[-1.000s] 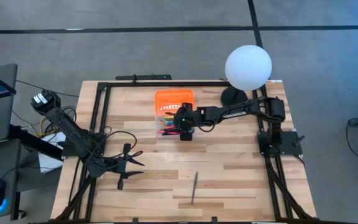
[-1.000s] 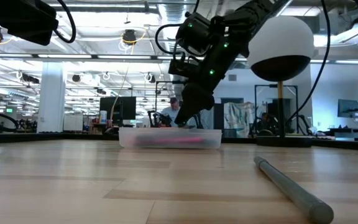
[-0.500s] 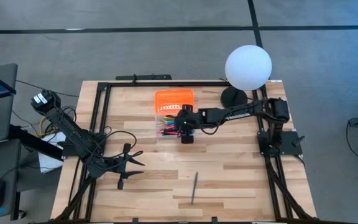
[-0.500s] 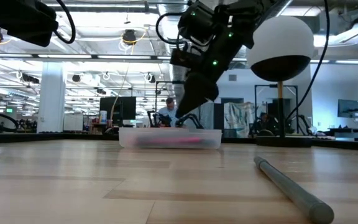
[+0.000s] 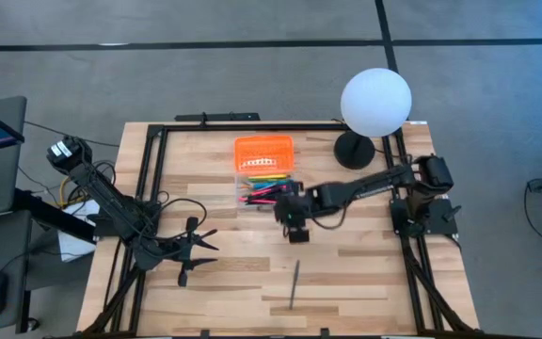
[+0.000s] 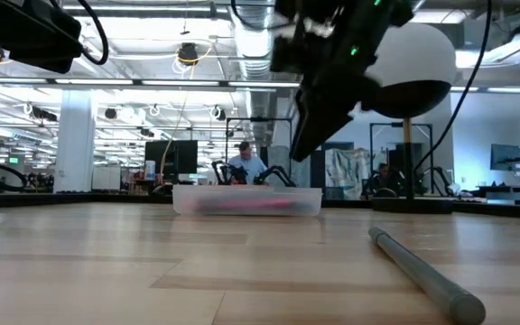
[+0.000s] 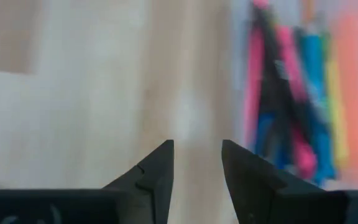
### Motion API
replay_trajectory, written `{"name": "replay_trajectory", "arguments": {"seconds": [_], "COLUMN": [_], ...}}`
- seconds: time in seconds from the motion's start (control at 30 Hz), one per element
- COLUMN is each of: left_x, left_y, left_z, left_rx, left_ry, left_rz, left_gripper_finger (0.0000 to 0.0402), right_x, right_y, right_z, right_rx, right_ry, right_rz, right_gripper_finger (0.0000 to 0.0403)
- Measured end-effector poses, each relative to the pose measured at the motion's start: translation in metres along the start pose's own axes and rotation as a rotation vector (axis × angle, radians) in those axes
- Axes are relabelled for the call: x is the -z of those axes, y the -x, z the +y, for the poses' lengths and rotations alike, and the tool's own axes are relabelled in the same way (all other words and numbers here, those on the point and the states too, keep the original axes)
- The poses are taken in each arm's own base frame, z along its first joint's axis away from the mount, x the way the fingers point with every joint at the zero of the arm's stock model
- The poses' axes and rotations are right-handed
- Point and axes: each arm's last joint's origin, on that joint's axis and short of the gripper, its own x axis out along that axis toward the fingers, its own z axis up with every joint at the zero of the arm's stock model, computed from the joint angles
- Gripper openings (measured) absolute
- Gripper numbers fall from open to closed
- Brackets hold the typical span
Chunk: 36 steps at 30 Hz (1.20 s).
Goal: Pick & place school supplies into a supply box
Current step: Put the gray pen into the supply box
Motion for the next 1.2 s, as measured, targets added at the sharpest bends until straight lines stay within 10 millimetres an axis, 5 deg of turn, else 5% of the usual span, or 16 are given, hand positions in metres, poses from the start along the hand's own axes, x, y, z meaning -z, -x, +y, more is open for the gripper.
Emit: {"name": "replay_trajectory", "arguments": {"seconds": [0.33,0.53,1.2], "left_x": [0.001,0.001,0.0], "left_y": [0.0,0.0,0.0], "left_z": [0.0,0.0,0.002], "left_rx": [-0.001,-0.008,-0.067], "left_ry": [-0.003,-0.006,0.09], "left_rz": [0.01,0.008,-0.011], "left_gripper_finger": [0.0123,0.0123,0.0123], "right_x": [0.006,0.018,0.03], "right_y": [0.014,0.001,0.001], "right_z": [0.072,0.107,0.16], "right_rx": [-0.089,-0.16,-0.283], "right_ry": [0.036,0.124,0.451], "right_rz": [-0.006,-0.089,-0.153], "right_gripper_finger": [0.0128,0.0127,0.0127]}}
